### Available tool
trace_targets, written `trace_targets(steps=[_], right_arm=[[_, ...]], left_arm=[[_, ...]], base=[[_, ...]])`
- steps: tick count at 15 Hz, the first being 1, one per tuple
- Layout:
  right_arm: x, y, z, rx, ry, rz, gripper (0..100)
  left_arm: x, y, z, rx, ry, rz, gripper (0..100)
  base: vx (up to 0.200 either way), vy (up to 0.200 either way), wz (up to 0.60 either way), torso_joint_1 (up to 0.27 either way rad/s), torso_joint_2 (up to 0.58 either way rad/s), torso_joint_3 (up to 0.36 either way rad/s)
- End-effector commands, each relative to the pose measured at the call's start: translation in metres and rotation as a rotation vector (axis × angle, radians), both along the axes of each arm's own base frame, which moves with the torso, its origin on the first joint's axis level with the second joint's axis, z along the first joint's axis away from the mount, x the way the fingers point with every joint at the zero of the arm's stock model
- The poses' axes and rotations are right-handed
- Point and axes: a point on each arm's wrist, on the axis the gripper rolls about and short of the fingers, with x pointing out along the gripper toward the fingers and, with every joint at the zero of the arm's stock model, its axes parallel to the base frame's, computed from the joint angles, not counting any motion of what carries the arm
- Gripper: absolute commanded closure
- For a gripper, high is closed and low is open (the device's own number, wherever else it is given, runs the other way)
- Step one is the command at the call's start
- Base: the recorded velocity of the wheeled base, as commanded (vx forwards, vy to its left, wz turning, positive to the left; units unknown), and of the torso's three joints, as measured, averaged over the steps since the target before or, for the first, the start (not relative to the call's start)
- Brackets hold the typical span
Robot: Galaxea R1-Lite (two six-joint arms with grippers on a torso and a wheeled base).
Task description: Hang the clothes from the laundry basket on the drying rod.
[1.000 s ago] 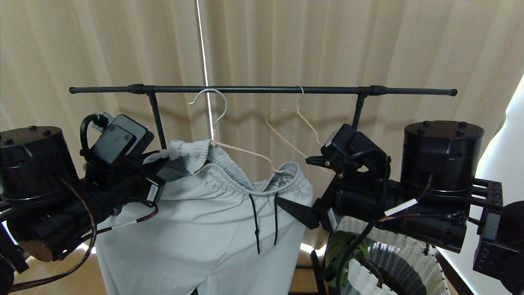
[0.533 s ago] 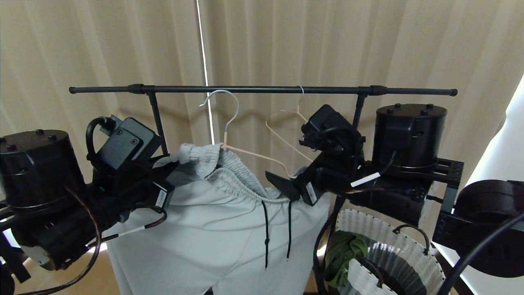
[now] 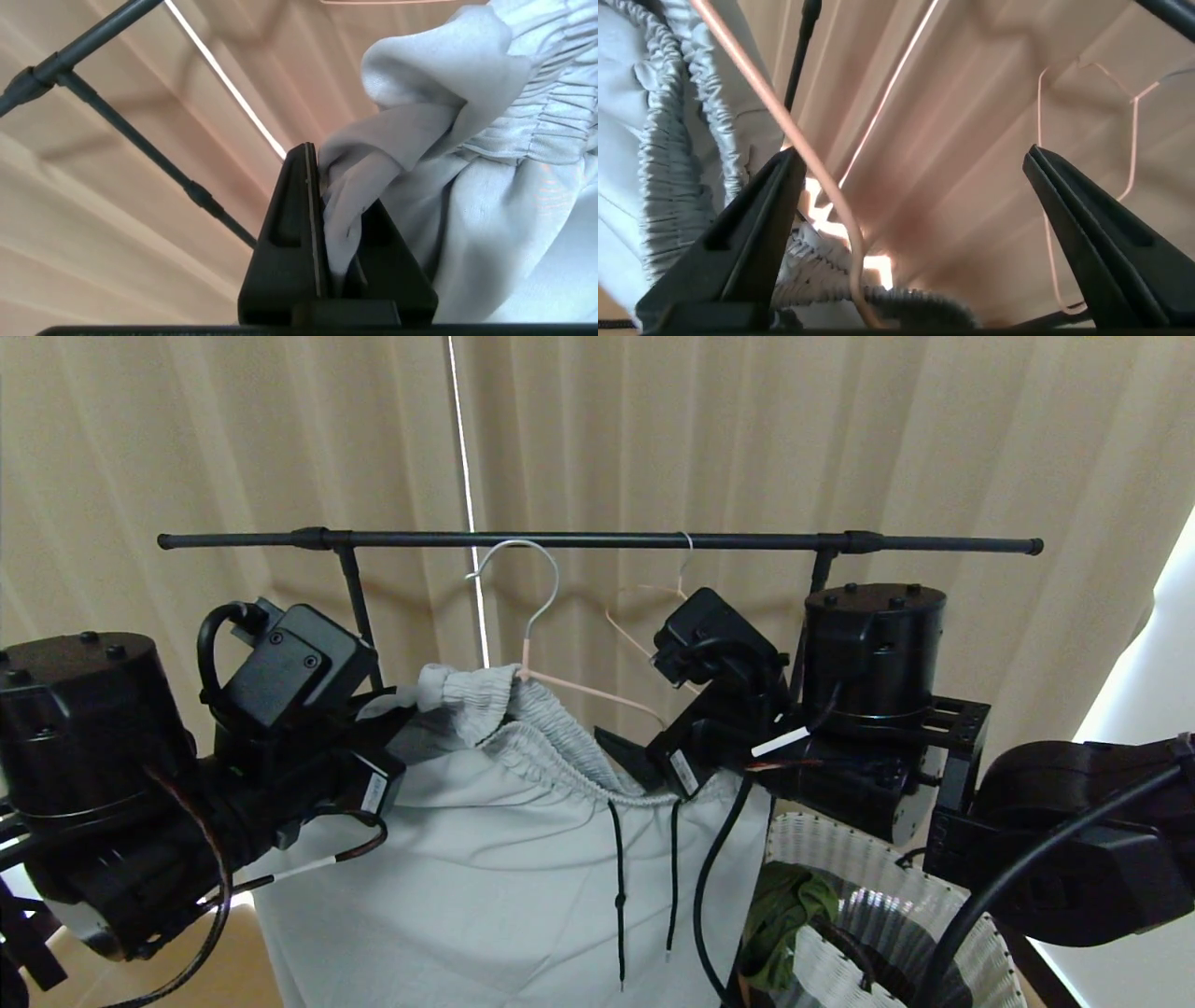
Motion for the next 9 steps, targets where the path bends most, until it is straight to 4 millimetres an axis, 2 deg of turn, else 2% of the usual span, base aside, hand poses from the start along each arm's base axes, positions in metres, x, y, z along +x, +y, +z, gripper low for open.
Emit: trace_targets(steps=[1, 2, 3, 9], right_arm=[[0.0004, 0.0011, -0.0014, -0.002, 0.002, 0.002, 0], [0.0002, 0.0009, -0.0023, -0.004, 0.004, 0.002, 0], [0.0001, 0.0008, -0.0024, -0.003, 0.003, 0.002, 100], [-0.0014, 0.0009, -0.0038, -0.006, 0.006, 0.005, 100]], left_arm=[[-0.0018, -0.0020, 0.0006, -0.002, -0.003, -0.012, 100], [-0.0030, -0.0030, 0.0013, -0.002, -0.006, -0.018, 100], [-0.0035, -0.0036, 0.0009, -0.002, -0.004, -0.021, 100], [-0.0073, -0.0014, -0.0046, 0.006, 0.012, -0.021, 100]], base=[[0.000, 0.000, 0.00, 0.000, 0.00, 0.000], [0.000, 0.000, 0.00, 0.000, 0.00, 0.000], [0.000, 0.000, 0.00, 0.000, 0.00, 0.000], [0.000, 0.000, 0.00, 0.000, 0.00, 0.000]])
